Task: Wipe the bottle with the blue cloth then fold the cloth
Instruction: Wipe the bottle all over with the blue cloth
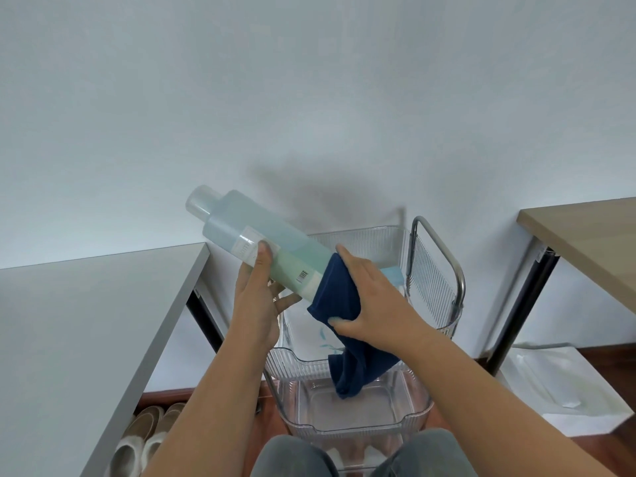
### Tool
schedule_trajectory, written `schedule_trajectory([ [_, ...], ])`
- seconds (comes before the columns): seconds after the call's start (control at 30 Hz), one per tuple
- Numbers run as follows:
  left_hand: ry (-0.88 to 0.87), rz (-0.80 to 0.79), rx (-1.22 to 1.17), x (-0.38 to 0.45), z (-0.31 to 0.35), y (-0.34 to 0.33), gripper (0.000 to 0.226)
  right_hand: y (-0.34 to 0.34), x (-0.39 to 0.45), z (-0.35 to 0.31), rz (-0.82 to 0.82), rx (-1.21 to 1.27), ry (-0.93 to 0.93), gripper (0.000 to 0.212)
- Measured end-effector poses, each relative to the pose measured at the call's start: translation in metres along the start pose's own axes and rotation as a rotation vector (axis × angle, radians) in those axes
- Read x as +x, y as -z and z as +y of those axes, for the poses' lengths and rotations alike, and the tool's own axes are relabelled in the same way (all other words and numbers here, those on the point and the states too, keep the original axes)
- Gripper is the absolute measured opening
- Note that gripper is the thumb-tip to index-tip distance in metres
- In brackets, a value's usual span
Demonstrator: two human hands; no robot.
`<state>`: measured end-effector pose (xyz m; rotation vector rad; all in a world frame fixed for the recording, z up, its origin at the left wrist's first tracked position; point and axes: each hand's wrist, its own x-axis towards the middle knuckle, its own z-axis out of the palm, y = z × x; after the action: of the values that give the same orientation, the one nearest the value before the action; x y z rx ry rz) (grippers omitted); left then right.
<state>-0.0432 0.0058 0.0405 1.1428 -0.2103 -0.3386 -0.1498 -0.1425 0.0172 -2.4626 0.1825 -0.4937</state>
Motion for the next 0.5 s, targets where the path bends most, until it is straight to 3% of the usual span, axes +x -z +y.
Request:
schedule_trajectory([
  [0.2,0.079,0.135,-0.008,-0.002,-0.002,-0.006,0.06,-0.017,0.006,-0.008,0.114,-0.29,0.052,0.108],
  [0.4,-0.042,0.05,0.104,0.001,0.005,0.005,0.063,-0.017,0.007,-0.006,0.101,-0.095,0.026,0.108],
  [0.5,-0.107,-0.04,0.157,0.001,0.009,0.012,0.045,-0.011,0.01,-0.003,-0.021,0.006,-0.017,0.113],
])
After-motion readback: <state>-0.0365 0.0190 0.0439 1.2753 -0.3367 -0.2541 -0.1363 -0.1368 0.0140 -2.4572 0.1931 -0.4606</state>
